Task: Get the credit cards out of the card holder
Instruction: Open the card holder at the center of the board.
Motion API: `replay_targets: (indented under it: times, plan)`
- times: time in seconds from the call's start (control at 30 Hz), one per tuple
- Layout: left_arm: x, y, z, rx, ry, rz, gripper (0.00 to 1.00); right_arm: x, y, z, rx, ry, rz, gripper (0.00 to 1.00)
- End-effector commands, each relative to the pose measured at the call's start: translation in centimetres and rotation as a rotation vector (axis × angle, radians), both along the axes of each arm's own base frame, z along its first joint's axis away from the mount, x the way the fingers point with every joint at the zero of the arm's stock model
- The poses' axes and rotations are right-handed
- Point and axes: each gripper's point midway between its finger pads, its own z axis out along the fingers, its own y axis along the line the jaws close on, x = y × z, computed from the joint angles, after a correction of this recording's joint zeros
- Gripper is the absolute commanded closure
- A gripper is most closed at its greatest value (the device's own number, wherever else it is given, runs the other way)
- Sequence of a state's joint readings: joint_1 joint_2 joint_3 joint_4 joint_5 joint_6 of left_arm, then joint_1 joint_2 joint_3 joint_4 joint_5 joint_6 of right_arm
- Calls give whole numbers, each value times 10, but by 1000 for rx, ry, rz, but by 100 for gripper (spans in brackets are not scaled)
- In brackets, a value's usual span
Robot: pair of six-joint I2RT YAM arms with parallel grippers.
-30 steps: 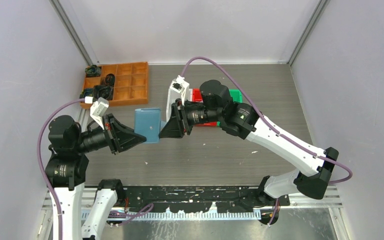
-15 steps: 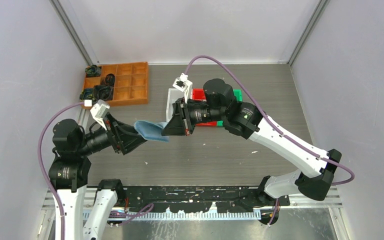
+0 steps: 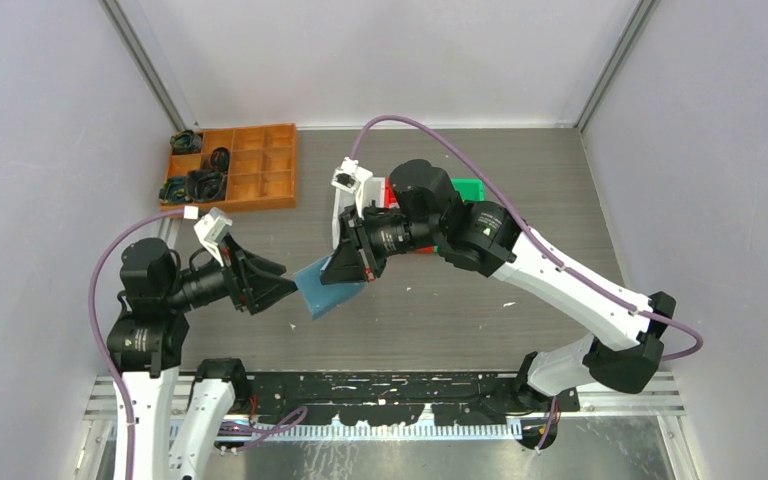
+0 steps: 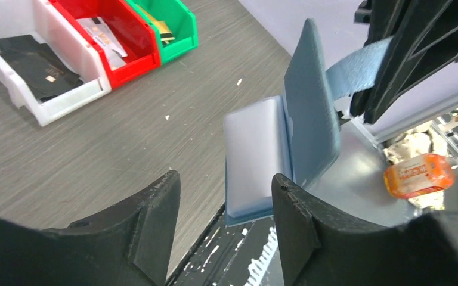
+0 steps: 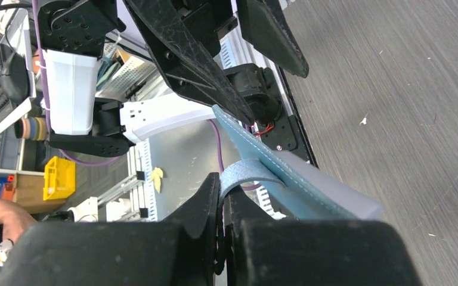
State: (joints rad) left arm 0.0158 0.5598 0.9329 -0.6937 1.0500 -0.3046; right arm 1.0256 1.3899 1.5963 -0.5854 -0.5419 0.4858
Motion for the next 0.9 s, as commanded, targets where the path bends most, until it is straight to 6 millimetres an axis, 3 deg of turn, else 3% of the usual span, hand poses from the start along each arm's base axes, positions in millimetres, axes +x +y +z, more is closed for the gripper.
replay_targets:
  times: [0.0,0.4,0.6,0.67,0.87]
  plan:
    - [-3,7,6,93,-149,18,43,-2,-10,35,57,-103,11,99]
    - [-13,16,17,263,-372,-21,44,-13,-29,36,-7,-157,68,99]
    - [-11,2,27,138,-383,-82,32,-40,-9,32,-16,-150,207,99]
    - [-14,-4,31,71,-363,-118,21,-49,3,27,-42,-147,268,99]
    - [-35,-9,38,37,-369,-189,19,-67,22,31,-36,-140,393,99]
